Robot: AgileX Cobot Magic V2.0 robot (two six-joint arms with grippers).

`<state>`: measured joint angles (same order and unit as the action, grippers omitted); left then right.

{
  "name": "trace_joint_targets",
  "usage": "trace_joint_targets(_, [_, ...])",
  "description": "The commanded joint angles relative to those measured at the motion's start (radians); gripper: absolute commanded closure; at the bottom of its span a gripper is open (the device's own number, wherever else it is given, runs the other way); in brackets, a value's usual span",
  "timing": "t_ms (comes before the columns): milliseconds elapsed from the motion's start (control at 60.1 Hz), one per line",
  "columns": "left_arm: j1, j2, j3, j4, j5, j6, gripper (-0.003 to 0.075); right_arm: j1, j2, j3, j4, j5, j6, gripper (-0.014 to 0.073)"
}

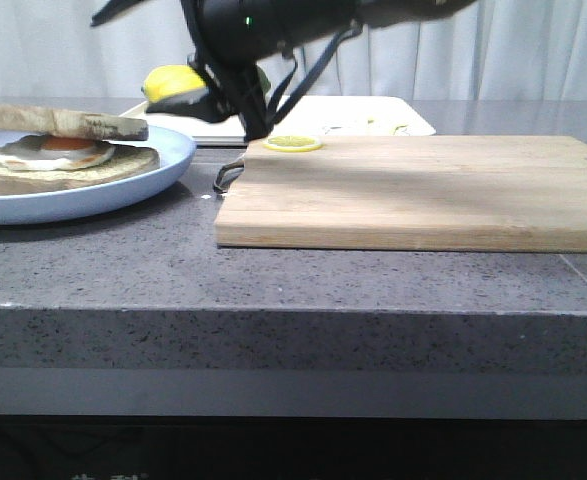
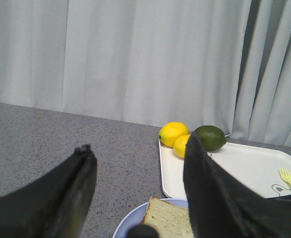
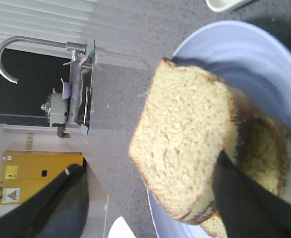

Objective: Place bread and move sandwich to tray
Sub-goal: 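Lower the bread onto the egg and open the right gripper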

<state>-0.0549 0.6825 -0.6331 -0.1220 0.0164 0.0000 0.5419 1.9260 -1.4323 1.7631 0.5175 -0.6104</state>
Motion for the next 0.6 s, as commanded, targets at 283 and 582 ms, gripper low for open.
trace_joint_targets(283, [-0.001,0.004,-0.028,-0.008,-0.083,-0.01,0.0333,-0.11,-0.222,-0.03,-0.27,0.063,-0.016,0.0649])
trace_joint_targets(582, [-0.001,0.004,-0.028,-0.008,-0.083,-0.01,0.0333,-0.304,-0.369,-0.03,-0.936,0.187,0.196,0.0653])
